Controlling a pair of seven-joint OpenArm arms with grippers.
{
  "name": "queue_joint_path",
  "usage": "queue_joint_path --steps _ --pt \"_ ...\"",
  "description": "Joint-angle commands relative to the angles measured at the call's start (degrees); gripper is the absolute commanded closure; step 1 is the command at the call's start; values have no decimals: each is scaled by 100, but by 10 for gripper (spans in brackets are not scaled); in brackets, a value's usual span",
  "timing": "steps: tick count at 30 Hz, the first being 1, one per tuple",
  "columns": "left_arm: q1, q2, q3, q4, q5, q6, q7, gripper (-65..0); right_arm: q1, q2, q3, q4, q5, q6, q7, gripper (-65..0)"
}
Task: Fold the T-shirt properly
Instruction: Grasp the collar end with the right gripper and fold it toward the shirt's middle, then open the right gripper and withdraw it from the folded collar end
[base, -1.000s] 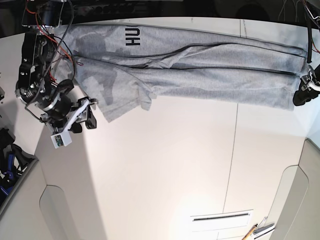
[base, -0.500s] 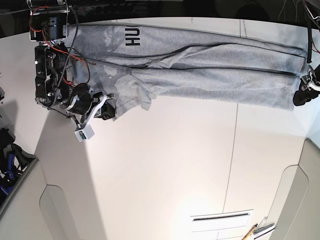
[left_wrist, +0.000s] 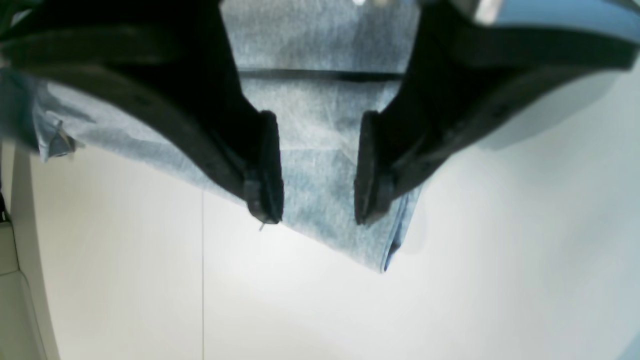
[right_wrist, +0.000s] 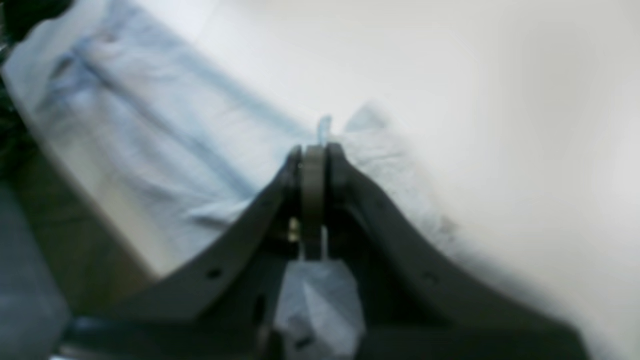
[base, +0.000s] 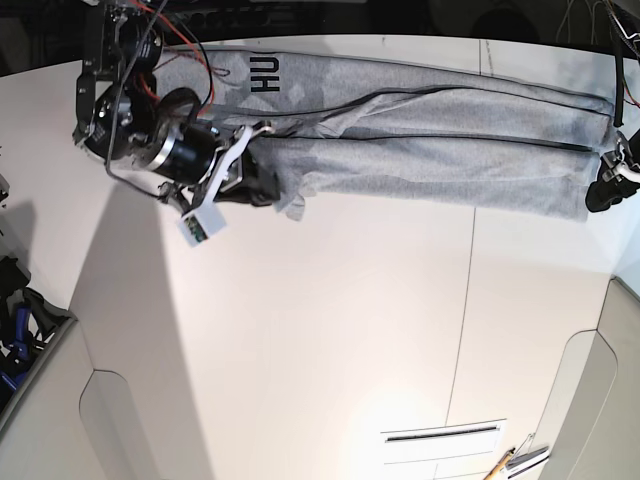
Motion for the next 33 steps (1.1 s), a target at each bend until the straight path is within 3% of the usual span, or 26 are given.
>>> queue_joint_path --steps 1,8,18,21,23,30,33 --pt "-48 -144 -48 101 -120 -83 -109 -271 -114 -46 11 210 166 26 140 0" --pt "-48 -144 -48 101 -122 -83 -127 -271 -953 -74 4 295 367 31 138 0" --pt "-46 -144 -48 101 -116 -83 -188 -271 -1047 -61 4 295 367 31 -153 0" --pt "-46 -146 -48 101 -111 -85 -190 -271 -1047 -61 4 295 374 31 -181 -220" --pt "-46 -149 -48 101 -70 -131 -195 -271 -1045 -59 4 297 481 31 -162 -282" --pt "-13 -149 -398 101 -66 -200 -188 -276 -1014 -59 7 592 649 114 -162 -283" --pt "122 -149 -693 101 -59 -200 -188 -338 -1016 -59 7 966 468 111 -162 -282"
